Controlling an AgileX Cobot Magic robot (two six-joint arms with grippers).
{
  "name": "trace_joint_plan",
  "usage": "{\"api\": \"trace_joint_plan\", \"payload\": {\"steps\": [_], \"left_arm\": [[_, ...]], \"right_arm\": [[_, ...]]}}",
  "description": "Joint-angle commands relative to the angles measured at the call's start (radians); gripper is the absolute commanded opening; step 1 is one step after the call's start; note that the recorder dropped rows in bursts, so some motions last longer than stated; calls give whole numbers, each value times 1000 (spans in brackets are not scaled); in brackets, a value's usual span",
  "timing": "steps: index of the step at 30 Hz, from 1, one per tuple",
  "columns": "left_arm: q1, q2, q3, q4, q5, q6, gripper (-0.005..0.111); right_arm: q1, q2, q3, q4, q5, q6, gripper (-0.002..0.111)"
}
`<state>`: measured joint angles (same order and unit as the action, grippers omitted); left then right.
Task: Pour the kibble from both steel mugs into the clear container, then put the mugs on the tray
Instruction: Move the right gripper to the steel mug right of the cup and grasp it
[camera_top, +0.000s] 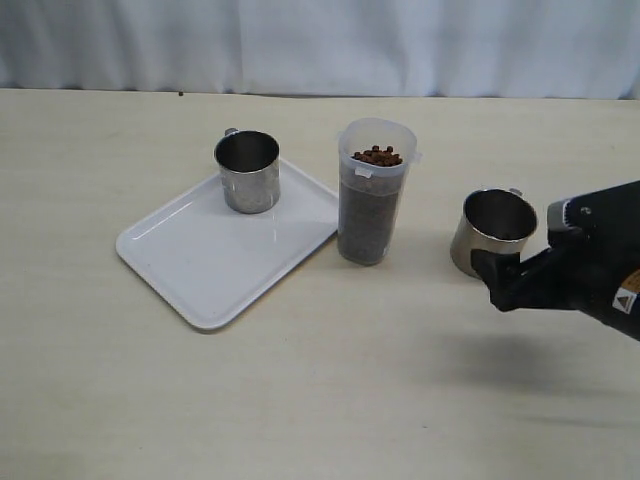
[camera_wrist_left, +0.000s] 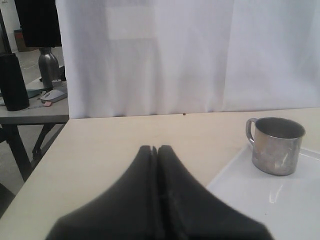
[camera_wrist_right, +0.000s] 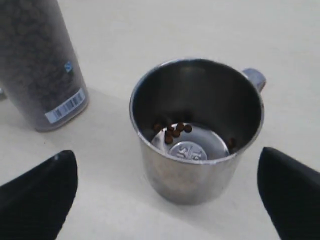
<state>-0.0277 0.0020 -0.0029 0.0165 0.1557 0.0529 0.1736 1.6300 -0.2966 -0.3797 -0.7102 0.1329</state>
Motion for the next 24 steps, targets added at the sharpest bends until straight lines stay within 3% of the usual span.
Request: {"api": "trace_joint_plan", "payload": {"steps": [1, 7, 14, 16, 18, 21, 24], "left_arm": [[-8, -2, 3, -2, -11, -1, 0], [-8, -2, 3, -2, -13, -1, 0], [-8, -2, 3, -2, -13, -1, 0], [-8, -2, 3, -2, -13, -1, 0], [-8, -2, 3, -2, -13, -1, 0], [-8, -2, 3, -2, -13, -1, 0], [-8, -2, 3, -2, -13, -1, 0]], "right_arm": [[3, 70, -106, 6, 31, -9, 88], [3, 180, -244, 6, 127, -9, 88], [3, 246, -270, 6, 124, -9, 86], [3, 246, -270, 6, 115, -9, 76], [3, 246, -270, 6, 115, -9, 55], [3, 240, -267, 6, 115, 6, 6], [3, 208, -250, 6, 115, 13, 5]]}}
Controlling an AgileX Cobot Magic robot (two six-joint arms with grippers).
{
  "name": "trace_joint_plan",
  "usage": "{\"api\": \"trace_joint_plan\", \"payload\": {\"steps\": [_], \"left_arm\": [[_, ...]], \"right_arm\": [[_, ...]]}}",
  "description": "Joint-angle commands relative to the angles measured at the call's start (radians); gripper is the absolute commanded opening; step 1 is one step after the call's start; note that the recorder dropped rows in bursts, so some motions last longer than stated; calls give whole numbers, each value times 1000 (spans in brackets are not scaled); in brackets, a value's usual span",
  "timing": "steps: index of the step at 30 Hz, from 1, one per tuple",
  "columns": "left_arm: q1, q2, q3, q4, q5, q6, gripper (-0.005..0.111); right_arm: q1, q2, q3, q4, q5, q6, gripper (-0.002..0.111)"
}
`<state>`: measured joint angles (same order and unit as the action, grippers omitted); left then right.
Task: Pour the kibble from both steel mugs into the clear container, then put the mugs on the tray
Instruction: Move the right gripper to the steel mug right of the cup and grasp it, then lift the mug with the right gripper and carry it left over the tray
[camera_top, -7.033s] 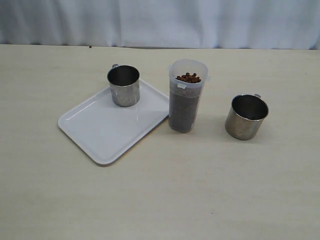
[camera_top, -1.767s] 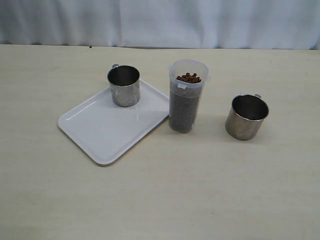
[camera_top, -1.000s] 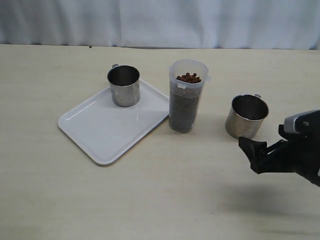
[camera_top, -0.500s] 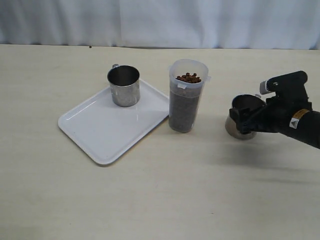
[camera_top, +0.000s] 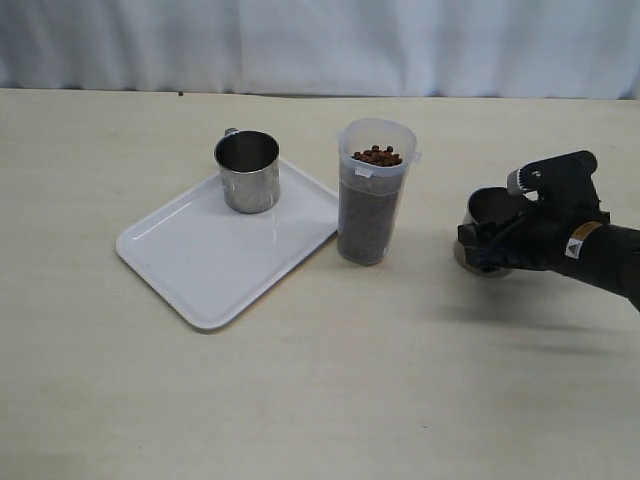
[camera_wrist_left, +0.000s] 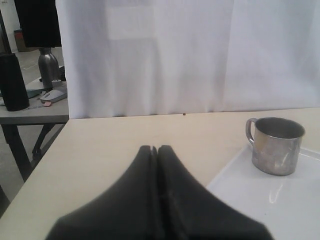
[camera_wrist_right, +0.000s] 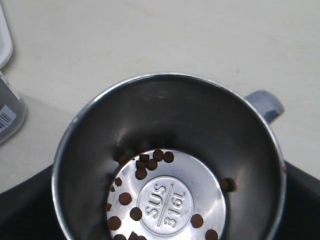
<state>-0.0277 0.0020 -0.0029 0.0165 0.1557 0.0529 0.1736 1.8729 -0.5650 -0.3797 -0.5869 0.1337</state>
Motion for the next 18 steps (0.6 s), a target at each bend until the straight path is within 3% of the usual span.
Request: {"api": "trace_joint_plan", "payload": {"steps": [1, 14, 18], "left_arm": [[-8, -2, 3, -2, -13, -1, 0], [-8, -2, 3, -2, -13, -1, 0], [-8, -2, 3, -2, -13, -1, 0]], "right_arm": [[3, -57, 29, 6, -8, 12, 5], [3, -583, 266, -7, -8, 39, 5], [3, -805, 309, -69, -2, 190, 5]]}}
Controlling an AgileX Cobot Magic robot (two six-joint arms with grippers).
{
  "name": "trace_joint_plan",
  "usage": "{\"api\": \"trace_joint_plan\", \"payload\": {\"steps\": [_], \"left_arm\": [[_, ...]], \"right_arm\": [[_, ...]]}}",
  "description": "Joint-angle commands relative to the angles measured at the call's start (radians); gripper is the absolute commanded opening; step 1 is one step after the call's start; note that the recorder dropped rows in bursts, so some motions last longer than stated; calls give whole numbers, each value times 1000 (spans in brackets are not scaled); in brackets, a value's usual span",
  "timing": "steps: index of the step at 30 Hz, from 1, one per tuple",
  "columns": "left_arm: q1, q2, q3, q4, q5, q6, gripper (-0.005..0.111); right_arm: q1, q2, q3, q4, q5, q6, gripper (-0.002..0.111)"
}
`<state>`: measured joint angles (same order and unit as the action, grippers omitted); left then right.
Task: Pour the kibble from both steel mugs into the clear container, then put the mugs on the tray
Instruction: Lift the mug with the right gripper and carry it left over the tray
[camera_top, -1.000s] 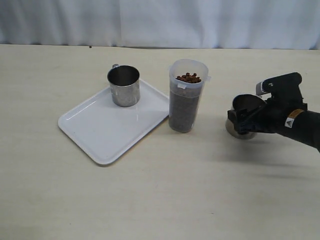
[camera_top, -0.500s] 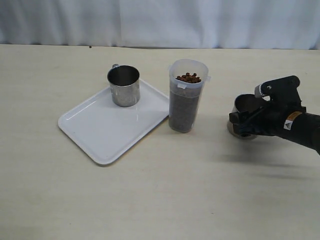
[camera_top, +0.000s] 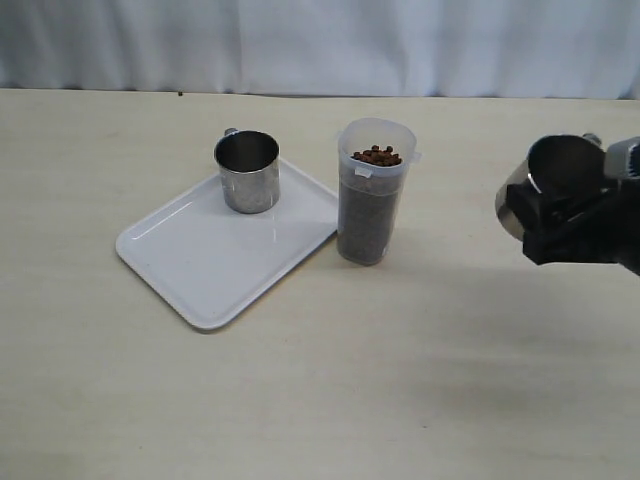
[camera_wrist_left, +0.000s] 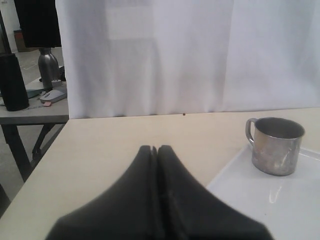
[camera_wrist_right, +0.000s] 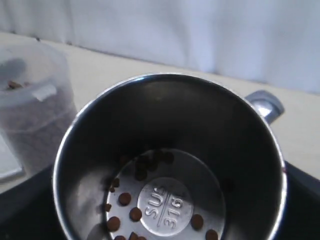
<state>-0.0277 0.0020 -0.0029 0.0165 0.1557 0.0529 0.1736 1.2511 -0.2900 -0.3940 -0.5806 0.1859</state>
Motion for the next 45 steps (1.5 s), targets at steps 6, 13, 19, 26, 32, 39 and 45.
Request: {"api": "trace_joint_plan", "payload": {"steps": [6, 13, 19, 26, 32, 39, 45], "left_arm": [[-8, -2, 3, -2, -13, -1, 0], [-8, -2, 3, -2, -13, -1, 0], [-8, -2, 3, -2, -13, -1, 0], [-8, -2, 3, -2, -13, -1, 0], [-8, -2, 3, -2, -13, -1, 0], [-8, -2, 3, -2, -13, -1, 0], [-8, -2, 3, -2, -13, -1, 0]], "right_arm": [[72, -362, -7, -374, 33, 477, 5], [444, -344, -172, -448, 341, 525, 5], [778, -167, -376, -421, 603, 525, 5], [922, 211, -683, -427, 738, 525, 5], [920, 507, -912, -429, 746, 574, 5], [896, 729, -1113, -429, 863, 620, 5], [830, 802, -1127, -429, 808, 727, 5]]}}
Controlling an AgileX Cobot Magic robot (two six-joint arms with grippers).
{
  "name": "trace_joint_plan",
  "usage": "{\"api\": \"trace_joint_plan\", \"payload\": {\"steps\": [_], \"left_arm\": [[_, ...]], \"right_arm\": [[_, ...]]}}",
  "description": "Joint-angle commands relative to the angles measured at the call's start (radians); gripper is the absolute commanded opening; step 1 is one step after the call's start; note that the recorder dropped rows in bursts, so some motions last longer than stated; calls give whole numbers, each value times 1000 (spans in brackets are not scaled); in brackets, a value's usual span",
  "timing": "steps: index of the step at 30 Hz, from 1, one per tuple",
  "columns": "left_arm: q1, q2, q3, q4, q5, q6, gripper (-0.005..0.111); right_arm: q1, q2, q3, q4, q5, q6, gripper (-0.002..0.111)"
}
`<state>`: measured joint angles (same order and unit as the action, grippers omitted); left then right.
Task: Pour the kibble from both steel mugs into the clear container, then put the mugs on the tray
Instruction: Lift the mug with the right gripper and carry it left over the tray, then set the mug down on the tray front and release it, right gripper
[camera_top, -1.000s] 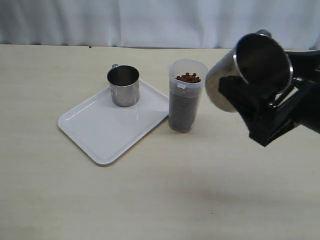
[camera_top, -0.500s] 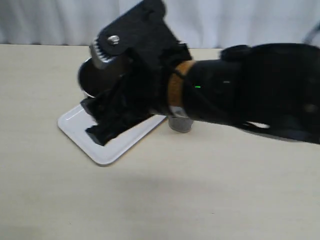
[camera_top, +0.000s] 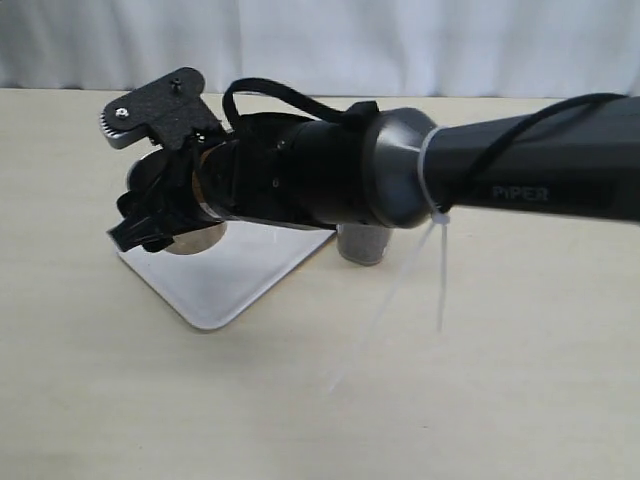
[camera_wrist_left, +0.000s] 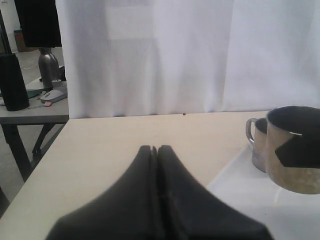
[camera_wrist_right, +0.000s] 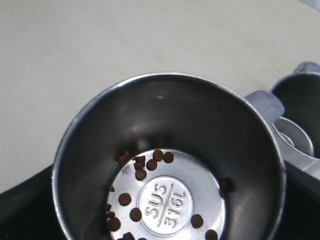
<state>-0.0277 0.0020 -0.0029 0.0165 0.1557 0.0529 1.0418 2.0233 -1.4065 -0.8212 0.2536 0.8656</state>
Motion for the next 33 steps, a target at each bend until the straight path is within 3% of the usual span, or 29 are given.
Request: {"api": "trace_joint_plan", "payload": {"steps": [1, 24, 28, 30, 33], "left_arm": [[-8, -2, 3, -2, -13, -1, 0], [-8, -2, 3, -2, -13, -1, 0], [-8, -2, 3, -2, -13, -1, 0], [-8, -2, 3, -2, -13, -1, 0], [-8, -2, 3, -2, -13, -1, 0]], "right_arm": [[-39, 40, -11, -2, -26, 47, 5], [-79, 190, -12, -2, -163, 98, 6], [-79, 195, -12, -2, -160, 93, 25], [-79, 193, -12, -2, -159, 93, 42], [-79, 179, -12, -2, -147, 93, 77]]}}
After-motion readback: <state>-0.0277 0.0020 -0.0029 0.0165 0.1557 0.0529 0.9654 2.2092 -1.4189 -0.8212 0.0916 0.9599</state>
